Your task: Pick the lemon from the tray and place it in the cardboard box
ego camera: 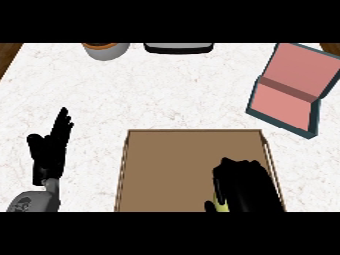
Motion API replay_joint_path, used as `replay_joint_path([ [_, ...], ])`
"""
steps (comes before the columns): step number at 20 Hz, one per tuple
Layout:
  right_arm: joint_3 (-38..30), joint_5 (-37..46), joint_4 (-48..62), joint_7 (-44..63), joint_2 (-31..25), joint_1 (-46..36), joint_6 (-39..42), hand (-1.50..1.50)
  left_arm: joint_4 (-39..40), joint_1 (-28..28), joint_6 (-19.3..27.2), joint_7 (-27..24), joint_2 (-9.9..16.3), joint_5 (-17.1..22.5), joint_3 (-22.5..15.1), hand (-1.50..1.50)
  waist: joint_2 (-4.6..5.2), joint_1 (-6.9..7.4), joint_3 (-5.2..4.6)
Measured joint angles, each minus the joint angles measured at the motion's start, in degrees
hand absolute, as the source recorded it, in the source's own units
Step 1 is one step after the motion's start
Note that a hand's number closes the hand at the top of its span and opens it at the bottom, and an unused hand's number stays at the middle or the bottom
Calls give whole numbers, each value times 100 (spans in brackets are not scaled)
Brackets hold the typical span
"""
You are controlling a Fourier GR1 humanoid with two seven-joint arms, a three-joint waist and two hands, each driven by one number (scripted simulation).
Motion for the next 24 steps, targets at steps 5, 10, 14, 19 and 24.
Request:
replay_joint_path([
  [5, -340, -109, -1354, 485, 142, -346, 792, 150, -94, 79, 12, 16, -15, -40, 8, 0, -8, -14, 1],
  [10, -1182, -239, -1847, 628, 331, -1020, 1625, 150, -19, 51, -49, -25, -57, -45, 47, 0, 3, -5, 0],
  [14, -2105, -372, -1755, 366, 254, -1521, 2023, 150, -58, 52, -130, 28, -10, -51, 118, 0, 8, 5, 2],
  [19, -3225, -779, -1303, -199, 0, -1955, 1870, 150, 21, -60, -158, 25, -62, -91, 174, 0, 14, 12, 5],
  [24, -4233, -1224, -303, -1008, -353, -2292, 1417, 150, 52, -43, -228, -46, -57, -117, 231, 0, 21, 27, 7],
])
